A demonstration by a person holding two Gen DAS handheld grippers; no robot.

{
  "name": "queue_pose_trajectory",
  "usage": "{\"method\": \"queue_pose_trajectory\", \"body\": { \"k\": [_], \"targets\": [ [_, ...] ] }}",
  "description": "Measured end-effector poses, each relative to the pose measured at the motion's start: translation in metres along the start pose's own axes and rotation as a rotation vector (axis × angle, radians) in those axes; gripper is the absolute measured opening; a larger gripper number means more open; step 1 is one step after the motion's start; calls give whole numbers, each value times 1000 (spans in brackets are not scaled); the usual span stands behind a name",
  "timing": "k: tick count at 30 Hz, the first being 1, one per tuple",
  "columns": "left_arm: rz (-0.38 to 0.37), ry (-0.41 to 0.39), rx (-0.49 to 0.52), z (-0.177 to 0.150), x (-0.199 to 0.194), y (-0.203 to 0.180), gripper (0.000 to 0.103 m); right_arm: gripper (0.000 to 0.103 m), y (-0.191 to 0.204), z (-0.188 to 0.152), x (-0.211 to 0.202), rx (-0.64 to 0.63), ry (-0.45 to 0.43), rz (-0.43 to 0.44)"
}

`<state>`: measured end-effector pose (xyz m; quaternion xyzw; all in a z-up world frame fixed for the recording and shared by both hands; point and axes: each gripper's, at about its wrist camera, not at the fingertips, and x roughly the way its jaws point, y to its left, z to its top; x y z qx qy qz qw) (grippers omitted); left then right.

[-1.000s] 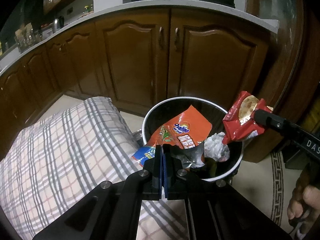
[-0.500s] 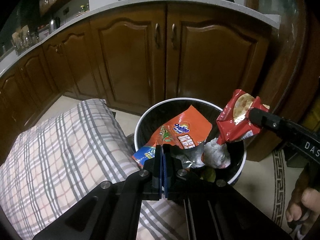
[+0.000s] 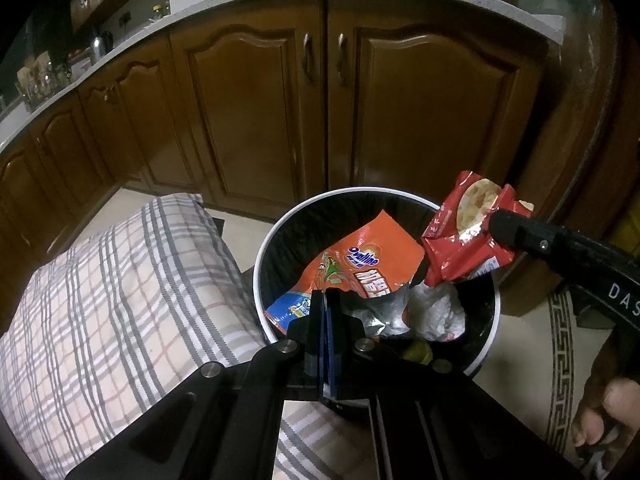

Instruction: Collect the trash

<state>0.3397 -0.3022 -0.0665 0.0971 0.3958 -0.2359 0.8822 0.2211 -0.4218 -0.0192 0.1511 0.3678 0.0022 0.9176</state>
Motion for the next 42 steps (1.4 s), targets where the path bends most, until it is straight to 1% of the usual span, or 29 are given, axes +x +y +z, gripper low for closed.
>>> {"method": "queue_pose_trajectory", "body": {
  "k": [7,18,22,23,24,25,26,27,28,30,31,33,34,36,37,39,42],
  "targets": [
    [5,15,8,4,7,-1,0,12,1,1,4,-13,13,-15],
    [5,37,8,4,16,0,0,12,-2,4,18,-36,64,-32],
    [5,42,16,4,16,0,2,12,-3,5,19,-41,72,-34],
    [4,47,17,4,17,0,5,13,-3,6,19,-45,76,-34],
    [2,51,17,4,17,1,14,15,-3,6,19,-47,80,-33],
    [3,52,16,4,16,1,21,16,-2,6,20,-50,85,-32],
    [10,46,14,4,14,2,38,17,-1,6,20,-53,88,-35],
    [15,38,14,4,11,2,51,19,-1,7,20,-55,90,-35],
    [17,23,12,3,7,3,53,21,-2,7,19,-53,92,-31],
    [21,18,7,2,2,3,54,39,-3,6,17,-47,93,-26],
    [18,16,3,1,-1,4,54,43,-4,6,16,-44,90,-24],
    [22,11,-3,-4,-6,6,59,52,-5,5,13,-34,81,-16],
    [25,8,-7,-6,-8,8,60,54,-5,4,11,-29,78,-13],
    [25,3,-28,-14,-15,14,63,63,-4,2,6,-20,68,-9],
    [23,0,-45,-19,-19,17,64,65,-3,1,3,-14,60,-4],
    [21,-3,-72,-27,-26,22,65,73,-1,-1,-4,-1,41,5],
    [17,-21,-116,-43,-41,31,67,77,2,-6,-15,18,8,17]
  ]
}}
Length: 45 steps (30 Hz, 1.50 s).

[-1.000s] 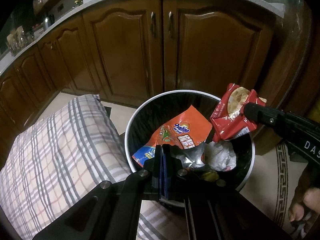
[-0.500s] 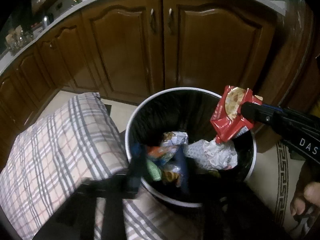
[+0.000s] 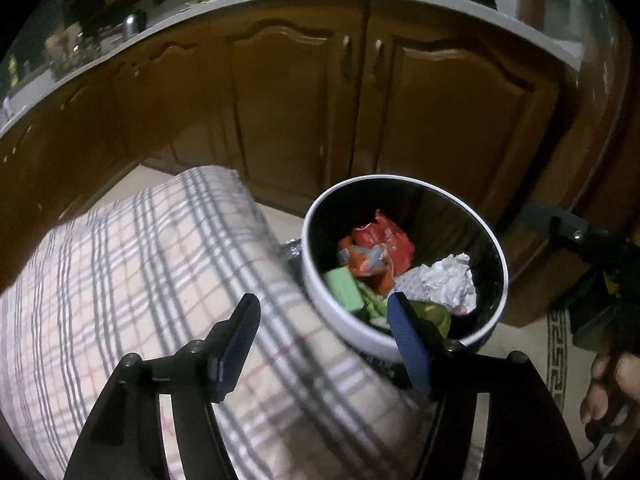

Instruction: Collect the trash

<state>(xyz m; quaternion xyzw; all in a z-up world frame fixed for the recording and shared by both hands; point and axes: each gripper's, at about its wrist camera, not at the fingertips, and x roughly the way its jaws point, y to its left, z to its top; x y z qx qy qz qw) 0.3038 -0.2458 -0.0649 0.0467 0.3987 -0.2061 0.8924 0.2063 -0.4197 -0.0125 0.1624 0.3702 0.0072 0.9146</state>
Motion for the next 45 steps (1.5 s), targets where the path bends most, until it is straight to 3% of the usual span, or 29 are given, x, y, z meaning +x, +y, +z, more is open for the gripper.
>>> {"method": "queue_pose_trajectory", "body": {
  "k": [12,23,28,34,39,45],
  "targets": [
    [-14,-117,-144,-65,-78,36,79,99,45,-40,-51,57,-119,42],
    [46,-257,-215,-129,-151,61,90,103,97,-85,-82,0,-173,-1],
    [113,-362,-217,-150,-191,61,99,103,121,-97,-105,-54,-236,-31],
    [246,-506,-170,-180,-235,52,102,103,157,-98,-145,-208,-426,-106],
    [336,-532,-113,-203,-244,38,102,103,164,-109,-140,-230,-452,-133],
    [366,-503,-108,-213,-233,35,102,103,163,-124,-121,-216,-414,-126]
  ]
}}
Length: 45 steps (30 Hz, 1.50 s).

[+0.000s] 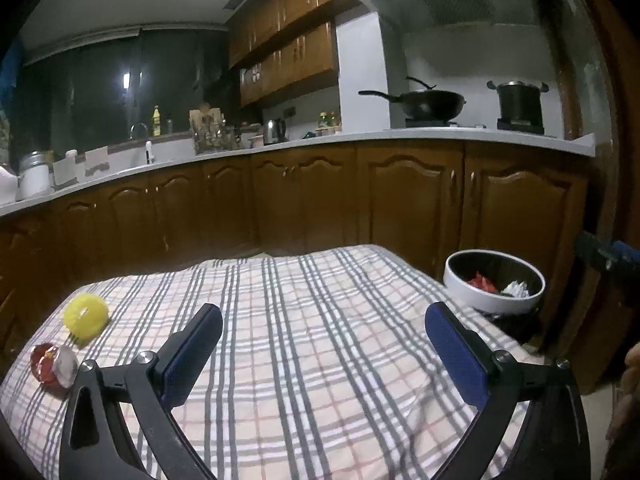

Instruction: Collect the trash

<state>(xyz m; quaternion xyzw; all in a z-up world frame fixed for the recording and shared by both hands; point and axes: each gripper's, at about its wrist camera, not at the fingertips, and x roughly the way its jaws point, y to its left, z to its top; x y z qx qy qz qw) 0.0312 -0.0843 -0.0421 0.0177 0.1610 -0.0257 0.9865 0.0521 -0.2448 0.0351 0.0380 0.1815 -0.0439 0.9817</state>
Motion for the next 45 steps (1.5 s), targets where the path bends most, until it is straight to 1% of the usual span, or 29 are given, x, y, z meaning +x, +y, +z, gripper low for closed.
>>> {"method": "queue_pose_trajectory", "body": {
  "k": [3,8,20,25,45],
  "targets": [
    [-2,21,-6,3,7,0,102,103,3,-9,6,-19,22,-4],
    [6,16,7,9,12,-4,102,103,8,-16,6,-33,33,-2],
    [-1,24,-7,8,18,1,102,103,8,-17,5,-39,31,-9],
    [-3,26,-9,7,22,7,102,103,7,-17,6,-41,31,-5],
    [-8,29,-16,4,26,10,102,103,9,-17,7,-46,33,10]
  ]
}}
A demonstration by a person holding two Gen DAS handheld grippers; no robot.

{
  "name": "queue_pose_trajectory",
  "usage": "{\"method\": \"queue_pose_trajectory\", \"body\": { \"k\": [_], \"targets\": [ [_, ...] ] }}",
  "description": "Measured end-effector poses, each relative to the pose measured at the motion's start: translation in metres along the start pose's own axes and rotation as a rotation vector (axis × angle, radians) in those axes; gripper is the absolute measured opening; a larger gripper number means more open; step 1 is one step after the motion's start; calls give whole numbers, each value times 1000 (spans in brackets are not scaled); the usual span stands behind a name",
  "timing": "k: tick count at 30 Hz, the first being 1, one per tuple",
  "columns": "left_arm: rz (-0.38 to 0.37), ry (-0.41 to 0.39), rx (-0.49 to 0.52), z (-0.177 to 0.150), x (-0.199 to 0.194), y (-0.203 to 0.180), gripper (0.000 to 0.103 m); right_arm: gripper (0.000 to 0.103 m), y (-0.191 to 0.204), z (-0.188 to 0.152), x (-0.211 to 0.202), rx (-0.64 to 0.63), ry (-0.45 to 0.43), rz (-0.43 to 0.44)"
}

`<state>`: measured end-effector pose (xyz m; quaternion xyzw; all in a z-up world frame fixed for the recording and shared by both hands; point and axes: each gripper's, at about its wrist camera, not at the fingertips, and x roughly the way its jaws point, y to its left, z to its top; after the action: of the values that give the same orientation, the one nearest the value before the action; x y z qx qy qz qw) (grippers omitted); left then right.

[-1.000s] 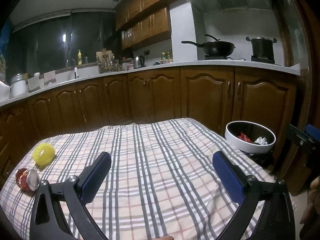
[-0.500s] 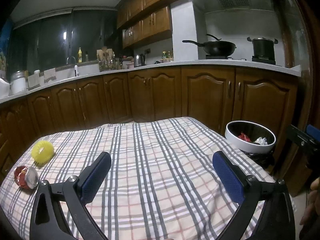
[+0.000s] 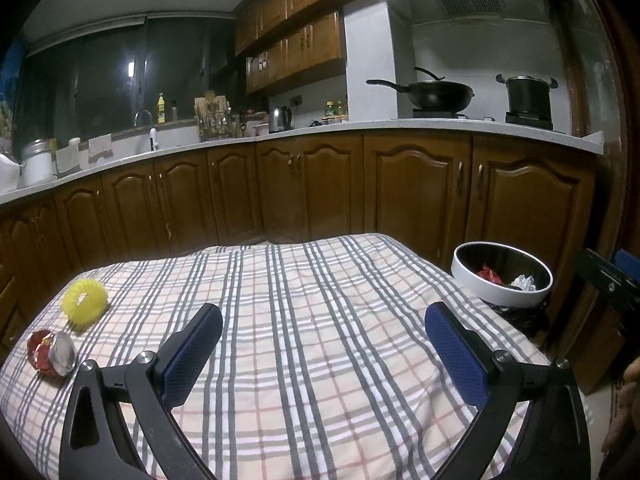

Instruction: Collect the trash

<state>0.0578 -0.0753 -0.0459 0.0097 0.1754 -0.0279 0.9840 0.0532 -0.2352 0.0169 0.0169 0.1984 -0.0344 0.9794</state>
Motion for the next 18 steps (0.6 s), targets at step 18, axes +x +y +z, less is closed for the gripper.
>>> {"method": "queue_pose_trajectory", "body": {
  "k": [18],
  "targets": [
    [-1,6,-2,0,5,4,102,103,5,1,1,-7,-2,14]
  ]
}}
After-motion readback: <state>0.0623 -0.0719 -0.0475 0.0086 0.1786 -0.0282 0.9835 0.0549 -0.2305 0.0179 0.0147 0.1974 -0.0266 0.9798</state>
